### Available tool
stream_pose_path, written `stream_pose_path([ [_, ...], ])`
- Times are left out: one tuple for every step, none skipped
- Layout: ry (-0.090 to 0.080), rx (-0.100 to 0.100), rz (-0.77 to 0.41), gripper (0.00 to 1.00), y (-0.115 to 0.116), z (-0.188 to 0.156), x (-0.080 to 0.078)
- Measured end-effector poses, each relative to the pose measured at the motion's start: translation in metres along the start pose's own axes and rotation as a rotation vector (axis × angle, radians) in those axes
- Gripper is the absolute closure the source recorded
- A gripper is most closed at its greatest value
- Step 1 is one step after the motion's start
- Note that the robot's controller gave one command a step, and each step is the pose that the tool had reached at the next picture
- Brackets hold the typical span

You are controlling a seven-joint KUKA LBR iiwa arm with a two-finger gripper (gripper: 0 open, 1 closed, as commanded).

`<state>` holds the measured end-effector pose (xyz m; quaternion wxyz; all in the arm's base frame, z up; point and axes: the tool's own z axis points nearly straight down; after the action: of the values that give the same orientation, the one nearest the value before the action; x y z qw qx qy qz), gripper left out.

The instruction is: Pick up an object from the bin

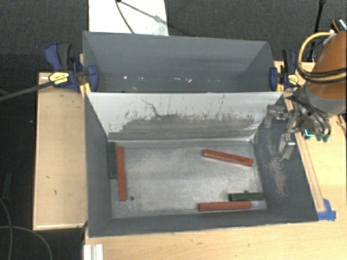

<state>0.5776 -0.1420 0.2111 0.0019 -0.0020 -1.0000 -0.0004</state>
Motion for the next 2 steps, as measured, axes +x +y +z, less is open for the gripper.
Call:
stream_pose_path([
  [0.000, -0.002, -0.093, 0.00, 0.071, 0.145, -0.014],
  [-0.006, 0.000, -0.072, 0.00, 0.087, 0.109, -0.004],
])
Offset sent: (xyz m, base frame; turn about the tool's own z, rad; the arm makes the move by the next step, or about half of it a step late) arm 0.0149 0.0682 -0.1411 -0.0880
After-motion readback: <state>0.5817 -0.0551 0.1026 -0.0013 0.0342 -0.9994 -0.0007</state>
